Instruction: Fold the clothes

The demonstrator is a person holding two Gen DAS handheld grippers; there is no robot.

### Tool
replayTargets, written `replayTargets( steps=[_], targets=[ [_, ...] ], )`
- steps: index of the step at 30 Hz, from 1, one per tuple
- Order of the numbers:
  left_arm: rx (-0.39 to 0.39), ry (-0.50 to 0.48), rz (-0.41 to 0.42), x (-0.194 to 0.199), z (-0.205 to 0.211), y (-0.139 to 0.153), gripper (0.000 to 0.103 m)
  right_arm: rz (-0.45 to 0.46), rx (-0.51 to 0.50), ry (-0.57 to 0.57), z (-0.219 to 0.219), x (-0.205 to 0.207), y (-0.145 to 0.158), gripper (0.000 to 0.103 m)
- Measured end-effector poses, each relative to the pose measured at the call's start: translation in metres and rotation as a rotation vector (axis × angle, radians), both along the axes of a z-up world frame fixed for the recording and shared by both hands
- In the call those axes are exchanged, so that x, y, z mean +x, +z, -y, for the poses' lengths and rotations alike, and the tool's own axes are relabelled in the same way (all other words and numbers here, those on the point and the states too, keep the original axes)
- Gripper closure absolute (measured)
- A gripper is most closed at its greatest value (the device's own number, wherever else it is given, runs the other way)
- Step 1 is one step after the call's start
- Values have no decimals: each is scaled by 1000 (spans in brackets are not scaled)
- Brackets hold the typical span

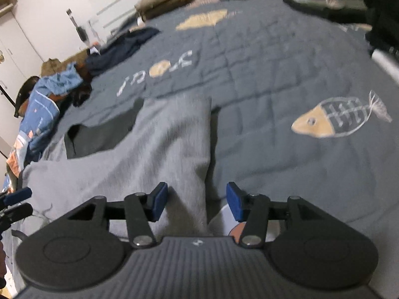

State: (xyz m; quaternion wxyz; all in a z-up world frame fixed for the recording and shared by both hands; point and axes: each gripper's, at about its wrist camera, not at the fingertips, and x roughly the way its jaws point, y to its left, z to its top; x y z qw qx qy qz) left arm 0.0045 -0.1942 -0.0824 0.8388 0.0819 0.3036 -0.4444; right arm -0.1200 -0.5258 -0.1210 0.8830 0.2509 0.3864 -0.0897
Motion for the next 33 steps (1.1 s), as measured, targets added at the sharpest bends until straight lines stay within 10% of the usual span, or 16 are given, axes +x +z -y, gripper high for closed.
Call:
replayTargets(
  steps=[4,7,14,22,26,33],
  targets=[
    [2,-4,-3,1,0,0,43,-8,55,-25,2,-3,-12,57],
    [4,-5,-2,1,-1,-1,43,28,202,-42,11,-10,-12,94],
    [3,-3,-4,0,0,-1,43,156,330,-97,31,-29,11,98],
    [10,-13,-12,0,1,-4,42,-35,225,-108,31,-22,-8,79],
    [5,4,-14,3,-1,-3,40,36,139,-141,32,-28,17,55],
    [-5,44,2,10,-9,2,40,172,155,-49,14,-18,34,45]
  ],
)
